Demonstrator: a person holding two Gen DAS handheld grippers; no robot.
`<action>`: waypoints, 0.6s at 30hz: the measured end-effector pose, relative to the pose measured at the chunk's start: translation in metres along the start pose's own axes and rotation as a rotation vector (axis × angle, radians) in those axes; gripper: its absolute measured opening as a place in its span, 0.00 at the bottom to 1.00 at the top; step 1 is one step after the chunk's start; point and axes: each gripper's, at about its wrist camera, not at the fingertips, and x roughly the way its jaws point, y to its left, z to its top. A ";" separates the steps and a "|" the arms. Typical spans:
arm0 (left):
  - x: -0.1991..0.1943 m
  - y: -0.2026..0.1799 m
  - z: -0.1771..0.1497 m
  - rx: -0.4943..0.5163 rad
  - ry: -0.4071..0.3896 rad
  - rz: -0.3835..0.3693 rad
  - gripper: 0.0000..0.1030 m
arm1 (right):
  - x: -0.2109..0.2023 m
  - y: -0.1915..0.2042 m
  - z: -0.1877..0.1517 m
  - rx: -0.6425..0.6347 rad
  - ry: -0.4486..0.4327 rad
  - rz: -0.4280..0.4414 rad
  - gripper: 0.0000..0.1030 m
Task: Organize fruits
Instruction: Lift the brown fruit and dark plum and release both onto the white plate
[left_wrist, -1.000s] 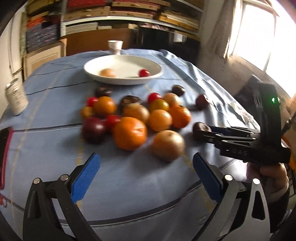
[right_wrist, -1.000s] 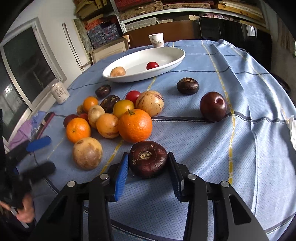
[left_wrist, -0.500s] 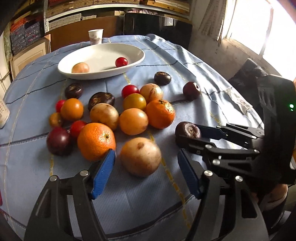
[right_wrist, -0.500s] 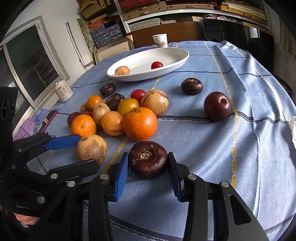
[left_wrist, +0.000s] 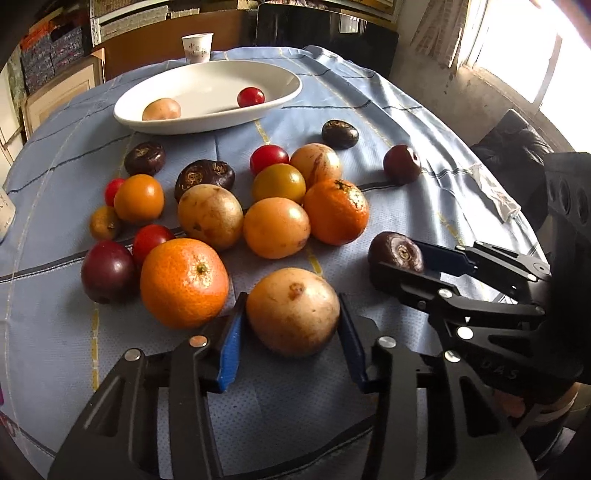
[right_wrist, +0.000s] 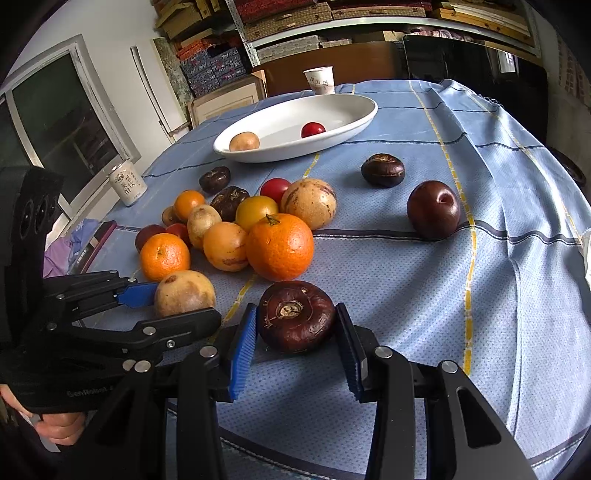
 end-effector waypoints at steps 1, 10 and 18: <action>-0.001 0.001 0.000 -0.005 -0.001 -0.005 0.44 | 0.000 0.000 0.000 -0.001 0.000 -0.001 0.41; -0.021 0.022 -0.007 -0.073 -0.047 -0.137 0.44 | 0.001 0.003 0.000 -0.010 0.000 -0.013 0.41; -0.052 0.067 0.035 -0.086 -0.117 -0.170 0.44 | -0.020 0.025 0.045 -0.124 -0.068 -0.023 0.41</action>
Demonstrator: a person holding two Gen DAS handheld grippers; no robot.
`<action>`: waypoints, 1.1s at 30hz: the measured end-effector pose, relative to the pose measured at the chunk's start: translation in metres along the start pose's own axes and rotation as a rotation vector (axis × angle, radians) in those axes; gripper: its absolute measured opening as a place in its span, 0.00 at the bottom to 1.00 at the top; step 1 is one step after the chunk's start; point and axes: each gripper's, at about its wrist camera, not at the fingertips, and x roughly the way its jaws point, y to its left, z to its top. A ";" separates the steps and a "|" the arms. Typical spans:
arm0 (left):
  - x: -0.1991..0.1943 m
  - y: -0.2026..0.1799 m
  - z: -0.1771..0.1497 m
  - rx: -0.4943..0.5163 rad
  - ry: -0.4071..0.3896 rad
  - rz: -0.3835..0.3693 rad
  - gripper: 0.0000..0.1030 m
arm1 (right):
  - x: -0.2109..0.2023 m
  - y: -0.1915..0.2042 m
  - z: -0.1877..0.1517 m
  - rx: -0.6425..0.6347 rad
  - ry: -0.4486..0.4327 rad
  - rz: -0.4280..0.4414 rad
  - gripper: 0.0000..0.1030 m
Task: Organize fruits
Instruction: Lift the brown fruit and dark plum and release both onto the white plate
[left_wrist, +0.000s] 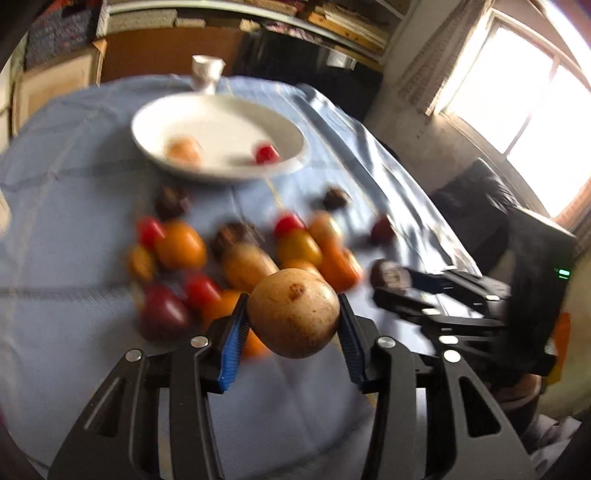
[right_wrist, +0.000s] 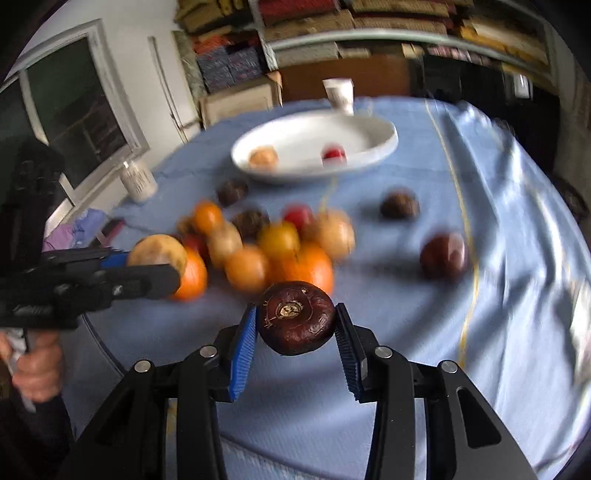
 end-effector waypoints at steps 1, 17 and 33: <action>-0.001 0.006 0.012 0.000 -0.016 0.027 0.44 | 0.000 0.002 0.017 -0.027 -0.036 -0.018 0.41; 0.109 0.104 0.177 -0.121 0.047 0.217 0.44 | 0.149 -0.009 0.138 0.042 0.088 0.038 0.41; -0.005 0.074 0.059 -0.077 -0.148 0.325 0.96 | 0.022 -0.065 0.057 0.176 -0.137 -0.056 0.72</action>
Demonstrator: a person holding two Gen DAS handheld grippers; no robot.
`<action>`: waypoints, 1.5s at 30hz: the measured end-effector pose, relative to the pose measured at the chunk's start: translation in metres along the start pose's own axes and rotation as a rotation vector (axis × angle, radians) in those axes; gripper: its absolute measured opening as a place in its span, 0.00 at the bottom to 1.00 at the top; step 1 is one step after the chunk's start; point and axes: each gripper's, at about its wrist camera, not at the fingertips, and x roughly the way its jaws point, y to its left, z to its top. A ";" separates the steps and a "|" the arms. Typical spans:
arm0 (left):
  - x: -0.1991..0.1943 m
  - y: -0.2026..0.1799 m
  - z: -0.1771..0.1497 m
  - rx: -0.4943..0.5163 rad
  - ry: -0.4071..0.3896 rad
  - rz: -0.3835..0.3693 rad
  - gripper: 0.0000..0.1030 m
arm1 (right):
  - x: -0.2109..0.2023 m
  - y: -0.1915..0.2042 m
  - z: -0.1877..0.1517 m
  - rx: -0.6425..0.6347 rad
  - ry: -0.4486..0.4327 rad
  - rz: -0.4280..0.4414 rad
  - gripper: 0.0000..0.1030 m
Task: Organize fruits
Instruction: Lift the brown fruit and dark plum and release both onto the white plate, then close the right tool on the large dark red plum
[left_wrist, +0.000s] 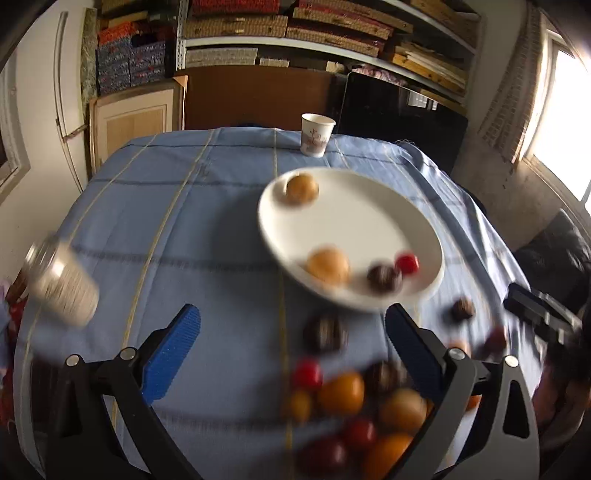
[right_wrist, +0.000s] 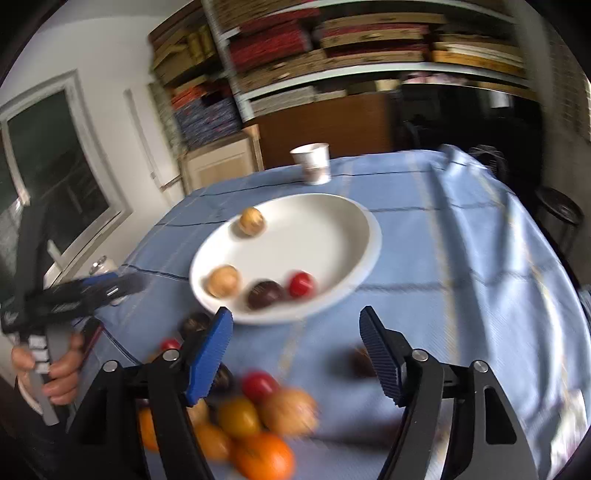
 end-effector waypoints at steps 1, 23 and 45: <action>-0.007 0.001 -0.015 0.002 -0.011 0.008 0.96 | -0.005 -0.009 -0.008 0.018 -0.002 -0.025 0.73; -0.025 0.008 -0.114 -0.030 0.060 0.001 0.96 | 0.007 -0.022 -0.052 -0.068 0.079 -0.243 0.64; -0.019 0.013 -0.112 -0.068 0.074 -0.014 0.96 | 0.025 -0.041 -0.055 0.021 0.155 -0.181 0.36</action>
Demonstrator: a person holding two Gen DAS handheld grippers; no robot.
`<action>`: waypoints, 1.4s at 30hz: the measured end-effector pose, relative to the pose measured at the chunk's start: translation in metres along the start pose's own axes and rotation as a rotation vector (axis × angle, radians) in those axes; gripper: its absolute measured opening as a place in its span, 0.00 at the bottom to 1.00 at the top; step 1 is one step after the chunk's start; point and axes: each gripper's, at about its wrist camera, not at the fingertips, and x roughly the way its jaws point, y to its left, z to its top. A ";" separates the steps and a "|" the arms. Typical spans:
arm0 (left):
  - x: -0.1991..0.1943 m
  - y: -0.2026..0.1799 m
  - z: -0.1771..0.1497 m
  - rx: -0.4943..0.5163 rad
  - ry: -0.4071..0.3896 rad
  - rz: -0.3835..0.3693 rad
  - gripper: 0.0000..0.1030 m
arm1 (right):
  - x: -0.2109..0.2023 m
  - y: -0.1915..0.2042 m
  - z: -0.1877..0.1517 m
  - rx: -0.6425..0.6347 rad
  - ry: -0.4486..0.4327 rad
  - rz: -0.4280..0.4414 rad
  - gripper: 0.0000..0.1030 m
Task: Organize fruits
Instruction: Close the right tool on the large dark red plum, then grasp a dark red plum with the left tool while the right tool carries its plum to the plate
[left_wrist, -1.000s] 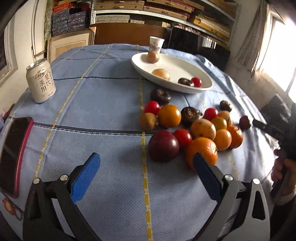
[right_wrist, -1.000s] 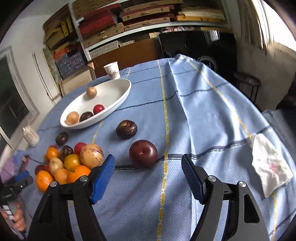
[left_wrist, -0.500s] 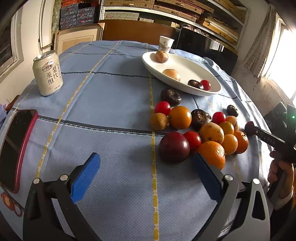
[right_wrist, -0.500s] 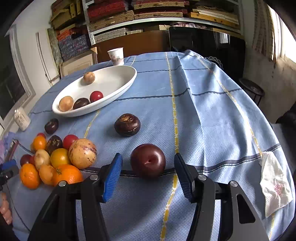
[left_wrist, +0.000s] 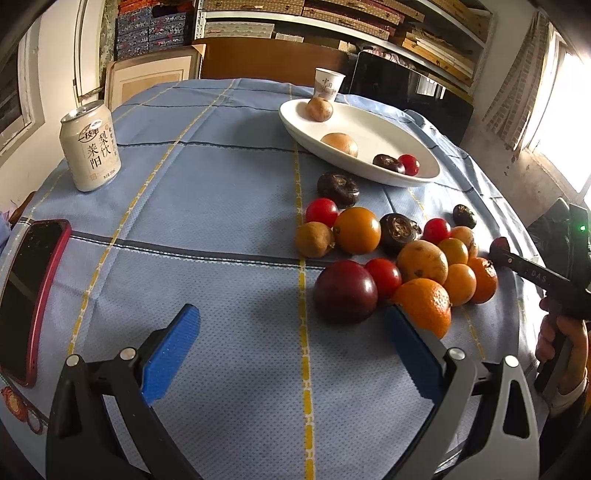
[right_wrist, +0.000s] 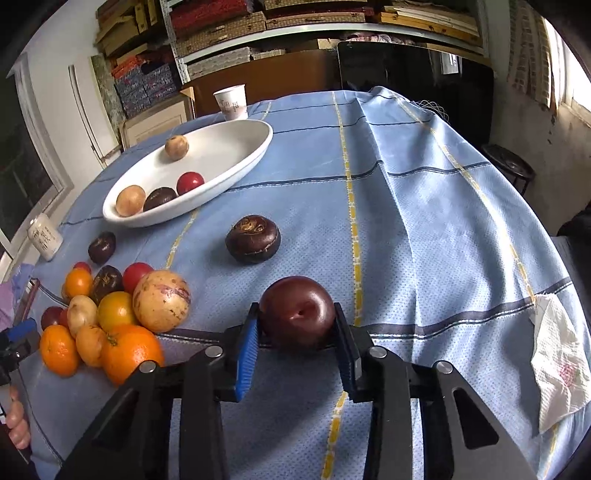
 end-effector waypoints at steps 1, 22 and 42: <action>0.000 0.001 0.000 -0.004 -0.003 -0.011 0.96 | 0.000 0.001 0.000 -0.003 -0.003 0.001 0.36; 0.016 -0.016 0.008 0.078 0.032 -0.032 0.68 | 0.000 0.000 0.000 -0.005 0.005 0.008 0.38; 0.028 -0.026 0.018 0.122 0.054 -0.105 0.41 | 0.001 -0.001 0.000 -0.003 0.005 0.009 0.38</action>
